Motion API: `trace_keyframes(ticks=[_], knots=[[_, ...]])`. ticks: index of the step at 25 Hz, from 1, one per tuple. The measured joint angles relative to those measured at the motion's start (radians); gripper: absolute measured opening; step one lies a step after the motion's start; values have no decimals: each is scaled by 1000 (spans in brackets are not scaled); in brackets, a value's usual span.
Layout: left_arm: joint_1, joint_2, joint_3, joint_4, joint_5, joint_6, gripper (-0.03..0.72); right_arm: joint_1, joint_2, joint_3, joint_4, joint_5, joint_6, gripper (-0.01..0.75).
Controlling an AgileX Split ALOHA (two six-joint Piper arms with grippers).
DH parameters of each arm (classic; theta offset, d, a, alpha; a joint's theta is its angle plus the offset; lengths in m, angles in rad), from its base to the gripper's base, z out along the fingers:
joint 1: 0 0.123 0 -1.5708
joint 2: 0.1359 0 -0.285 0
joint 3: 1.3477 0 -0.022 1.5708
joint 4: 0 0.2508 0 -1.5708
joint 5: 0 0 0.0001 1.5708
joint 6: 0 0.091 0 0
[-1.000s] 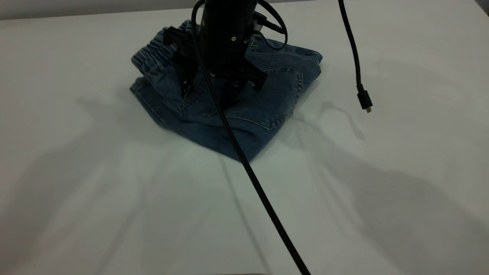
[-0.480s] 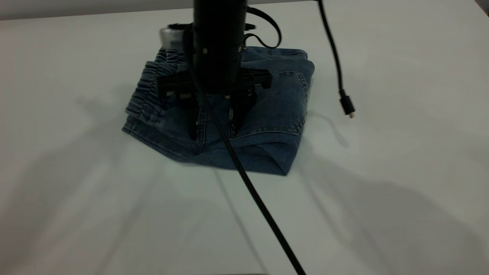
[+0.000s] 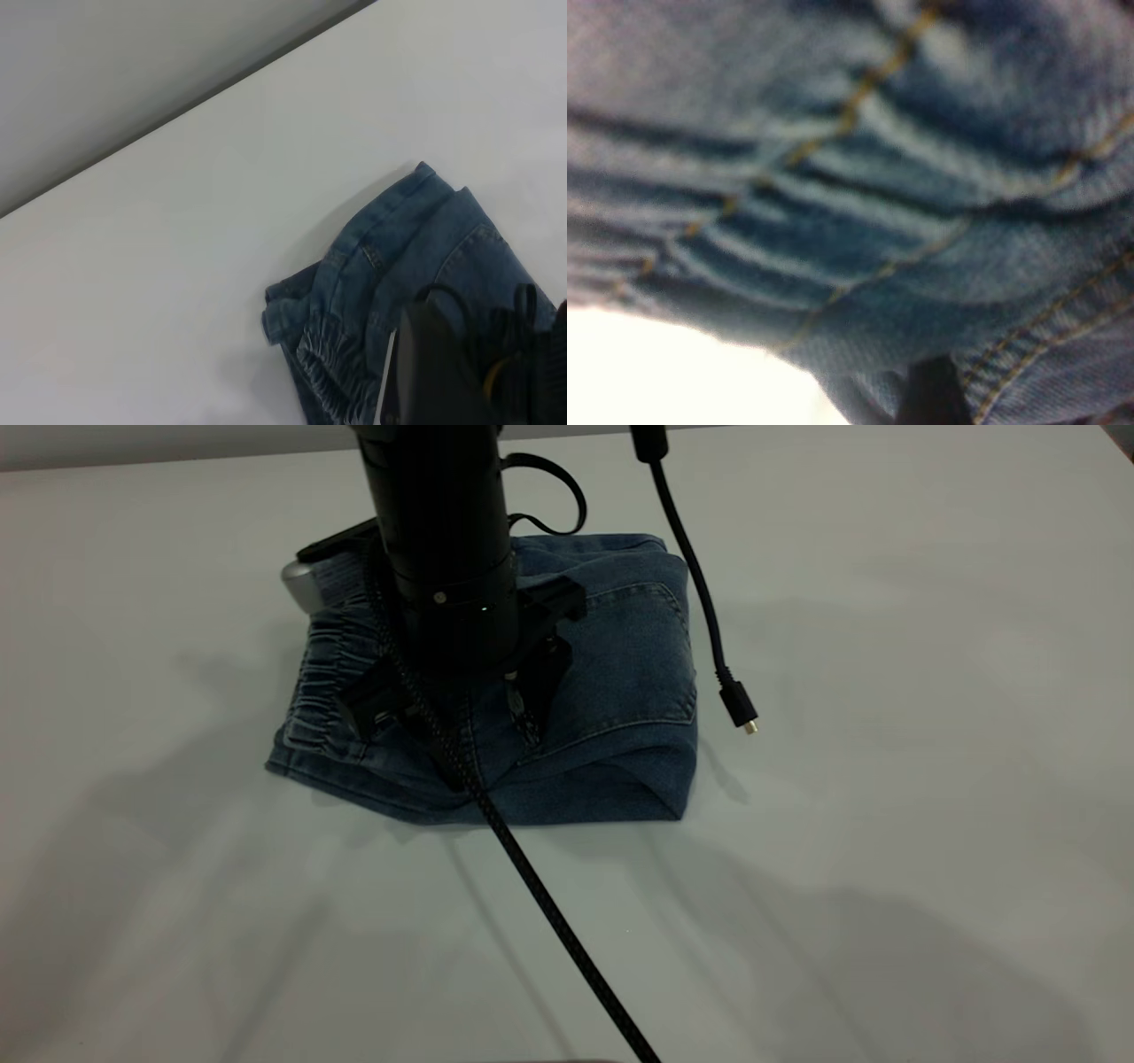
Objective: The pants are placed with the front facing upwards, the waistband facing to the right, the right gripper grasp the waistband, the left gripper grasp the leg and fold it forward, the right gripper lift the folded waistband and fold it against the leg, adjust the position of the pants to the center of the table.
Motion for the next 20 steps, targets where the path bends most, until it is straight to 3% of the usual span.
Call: trace_keyframes(ticks=[12,20], knots=[[0,-59,0,92,17,49,274,20,-326,8,-104,26,20,470],[0,-257,0,98,126,63,265,21,-722,35,-84,46,8,470]])
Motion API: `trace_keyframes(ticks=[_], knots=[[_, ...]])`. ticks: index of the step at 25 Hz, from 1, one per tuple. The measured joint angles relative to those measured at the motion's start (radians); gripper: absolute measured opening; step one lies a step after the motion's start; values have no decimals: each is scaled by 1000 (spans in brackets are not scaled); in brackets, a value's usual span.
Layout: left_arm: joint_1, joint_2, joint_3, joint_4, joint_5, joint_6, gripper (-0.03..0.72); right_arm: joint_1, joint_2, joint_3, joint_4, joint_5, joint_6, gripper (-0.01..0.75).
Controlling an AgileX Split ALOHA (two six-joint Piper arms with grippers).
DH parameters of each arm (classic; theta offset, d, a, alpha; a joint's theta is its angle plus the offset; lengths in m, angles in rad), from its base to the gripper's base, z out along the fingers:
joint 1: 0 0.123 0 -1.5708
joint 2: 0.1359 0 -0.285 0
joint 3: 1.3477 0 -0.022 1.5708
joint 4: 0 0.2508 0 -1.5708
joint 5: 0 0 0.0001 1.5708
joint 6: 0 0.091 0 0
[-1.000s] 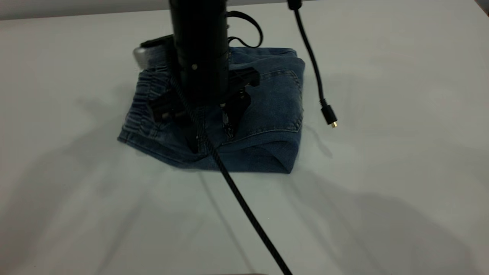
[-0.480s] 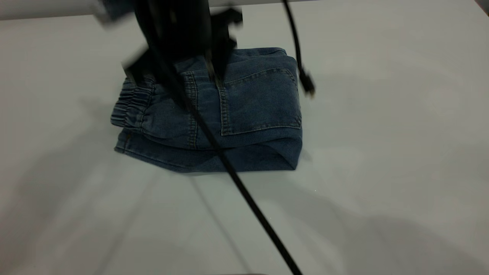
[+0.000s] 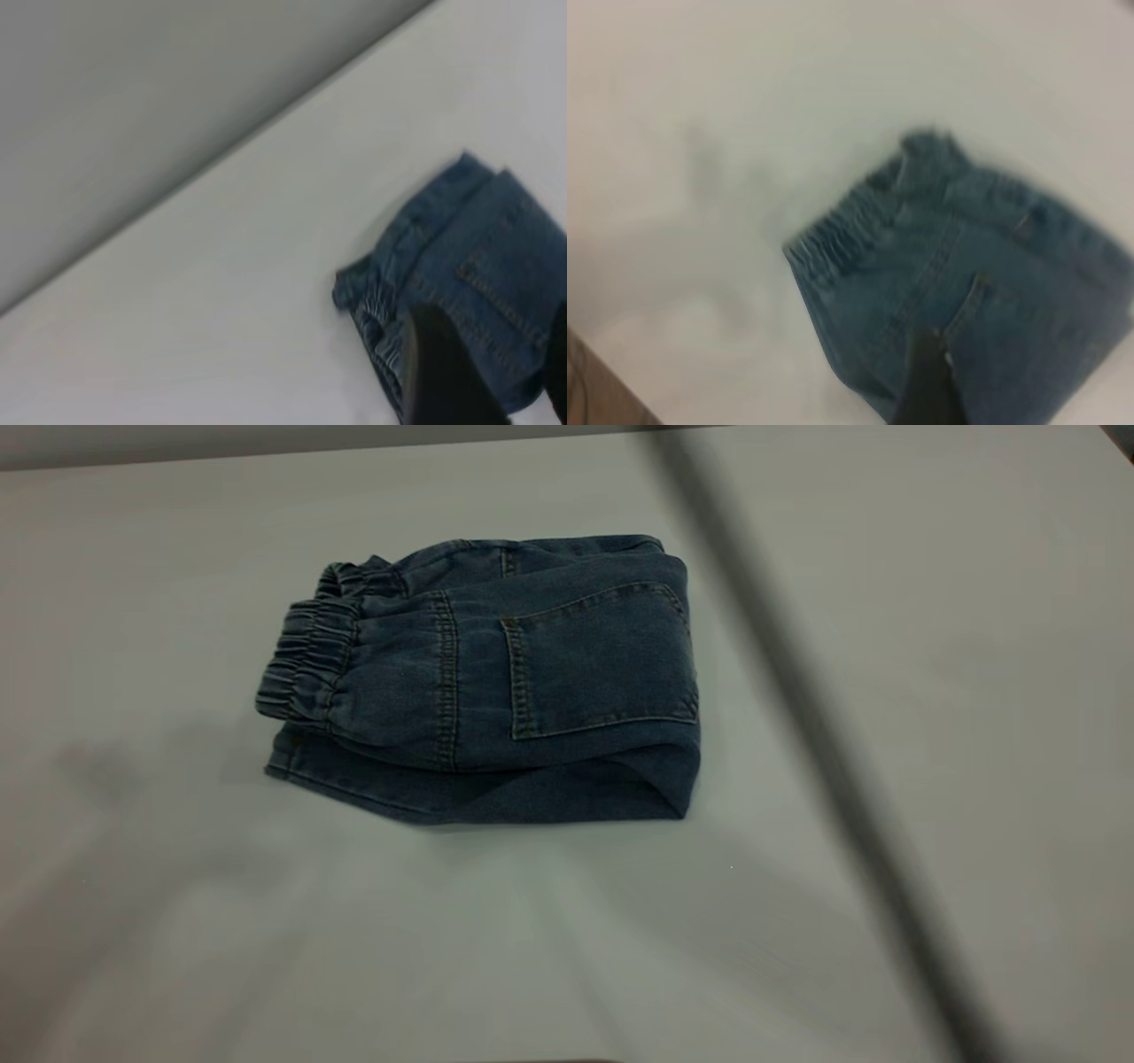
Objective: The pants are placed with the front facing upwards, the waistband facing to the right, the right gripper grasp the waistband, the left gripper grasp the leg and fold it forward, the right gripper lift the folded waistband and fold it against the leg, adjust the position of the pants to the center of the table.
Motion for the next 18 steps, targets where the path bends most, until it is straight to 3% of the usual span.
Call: trace_keyframes(ticks=[4,8,18], knots=[[0,-105,9,0,0,-30,248,0,-273,104,20,8,-11,470],[0,-244,121,-2,0,-84,244,0,-597,307,13,15,-32,470],[0,-587,666,-70,1,-137,244,0,-1334,1020,-147,-46,202,470]])
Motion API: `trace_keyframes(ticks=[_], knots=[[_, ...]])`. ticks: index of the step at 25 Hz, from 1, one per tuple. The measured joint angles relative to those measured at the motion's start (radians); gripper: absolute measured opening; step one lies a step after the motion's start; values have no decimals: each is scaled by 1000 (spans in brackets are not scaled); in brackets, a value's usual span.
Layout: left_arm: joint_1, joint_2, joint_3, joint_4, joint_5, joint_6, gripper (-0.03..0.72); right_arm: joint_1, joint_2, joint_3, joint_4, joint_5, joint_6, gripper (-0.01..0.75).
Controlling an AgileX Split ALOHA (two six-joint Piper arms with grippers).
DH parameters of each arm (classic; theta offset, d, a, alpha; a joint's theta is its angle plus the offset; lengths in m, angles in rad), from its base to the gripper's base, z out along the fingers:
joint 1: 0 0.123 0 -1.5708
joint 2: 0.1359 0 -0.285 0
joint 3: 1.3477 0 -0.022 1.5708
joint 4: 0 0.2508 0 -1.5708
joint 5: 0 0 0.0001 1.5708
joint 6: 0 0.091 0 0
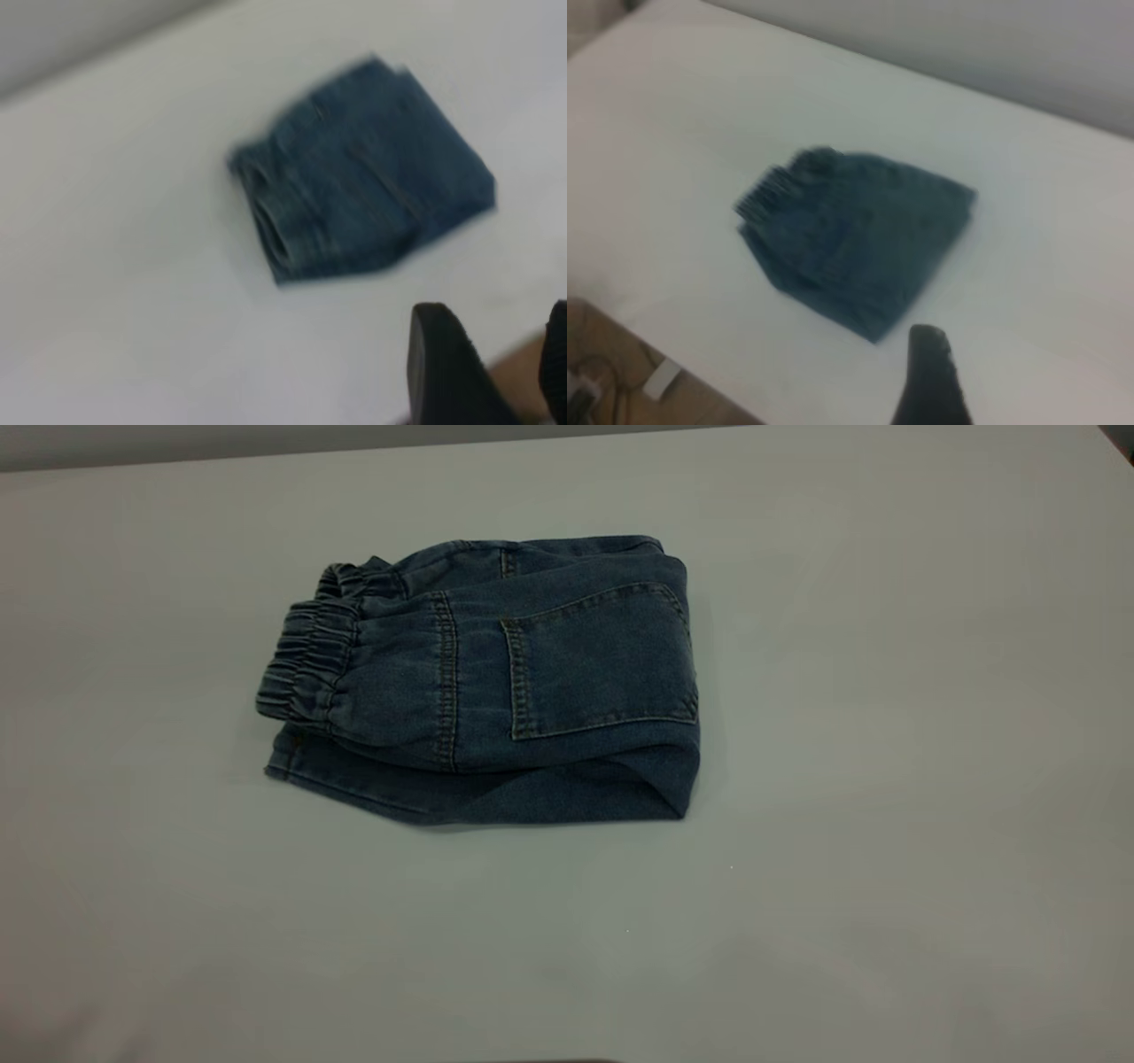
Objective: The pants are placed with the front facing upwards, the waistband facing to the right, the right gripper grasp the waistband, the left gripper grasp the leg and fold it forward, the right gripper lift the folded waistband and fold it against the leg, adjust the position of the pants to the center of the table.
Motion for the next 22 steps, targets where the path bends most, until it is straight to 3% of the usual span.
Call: trace_keyframes(ticks=[5,10,17,22], knots=[[0,-177,255,-4,0,-60,244,0,-295,254,-49,-119,59,470],[0,-342,457,-10,-6,-81,244,0,-414,401,-36,-103,105,470],[0,-495,615,-27,-7,-82,244,0,-416,510,108,-103,-47,470],[0,-529,647,-23,-16,-57,244,0,-416,562,143,-80,-98,461]])
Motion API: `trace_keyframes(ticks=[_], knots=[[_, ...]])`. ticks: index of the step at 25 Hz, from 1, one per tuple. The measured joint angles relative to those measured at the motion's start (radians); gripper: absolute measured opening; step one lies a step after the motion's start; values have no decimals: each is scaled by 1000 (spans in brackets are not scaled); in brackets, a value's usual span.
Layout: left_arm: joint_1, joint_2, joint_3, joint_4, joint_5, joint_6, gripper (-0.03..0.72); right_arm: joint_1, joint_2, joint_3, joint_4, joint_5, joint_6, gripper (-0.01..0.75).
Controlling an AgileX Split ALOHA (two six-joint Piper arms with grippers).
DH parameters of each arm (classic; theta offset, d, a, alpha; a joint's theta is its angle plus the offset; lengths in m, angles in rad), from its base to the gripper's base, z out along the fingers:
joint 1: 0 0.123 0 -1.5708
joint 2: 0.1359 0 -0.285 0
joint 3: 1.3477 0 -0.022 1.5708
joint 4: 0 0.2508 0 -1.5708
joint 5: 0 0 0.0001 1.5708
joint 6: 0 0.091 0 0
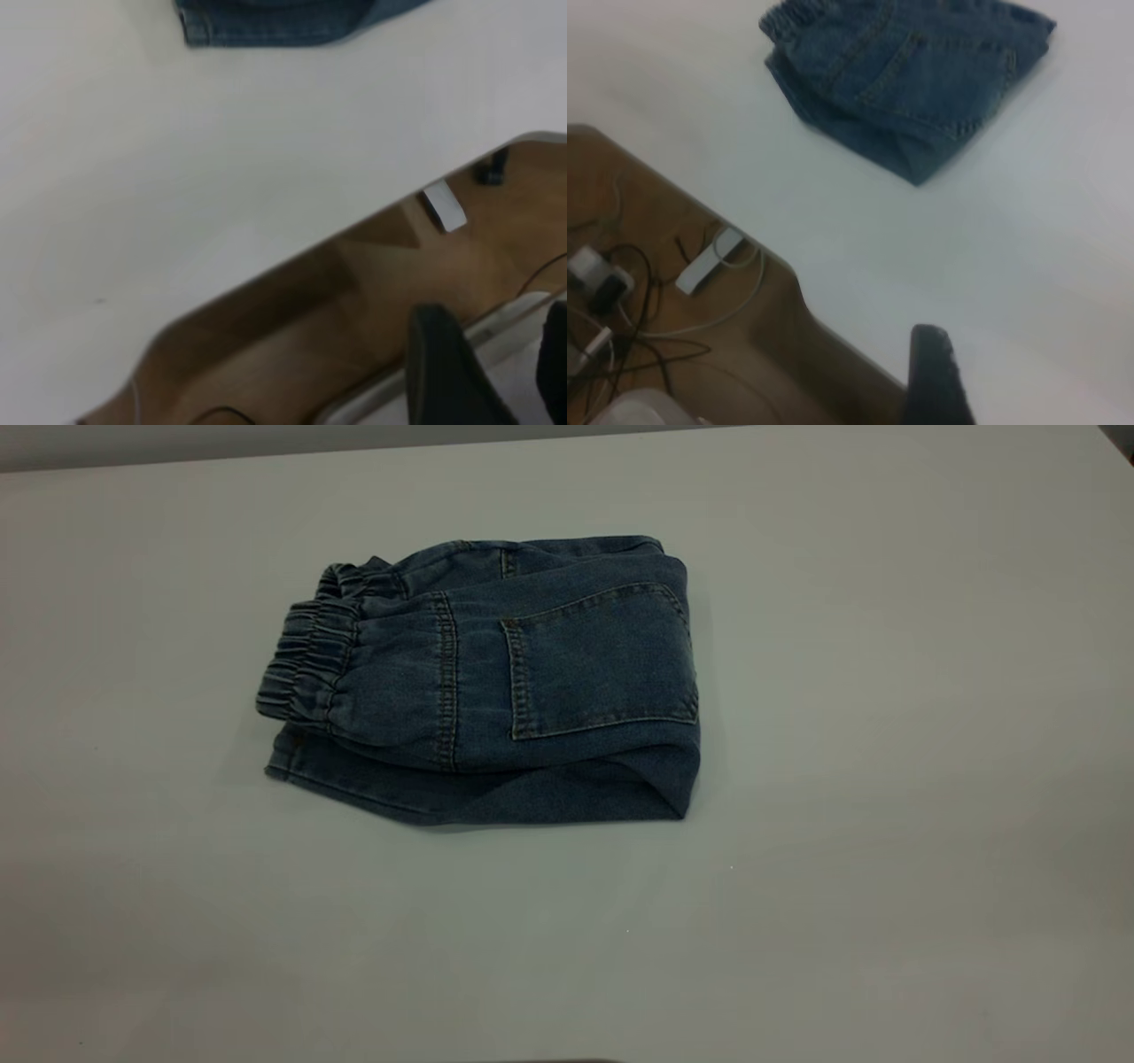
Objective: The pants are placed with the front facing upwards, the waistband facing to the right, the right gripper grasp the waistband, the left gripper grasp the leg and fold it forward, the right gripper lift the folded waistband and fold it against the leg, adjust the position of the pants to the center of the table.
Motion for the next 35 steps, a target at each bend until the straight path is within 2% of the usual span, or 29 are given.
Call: trace_keyframes(ticks=[6,25,27,29,32,35], knots=[[0,0,11,85,-13,63,244,0,0,2,1,4,-7,461],[0,0,11,89,-13,63,244,-14,-5,8,3,12,-7,461],[6,0,11,89,-13,66,244,-93,-6,8,4,12,-7,461],[42,0,11,89,-13,68,244,-236,-8,8,4,12,-7,461],[126,-2,11,89,-13,69,244,-511,-19,8,4,12,-7,461],[197,-27,12,89,-13,69,244,-690,-76,8,4,12,-7,461]])
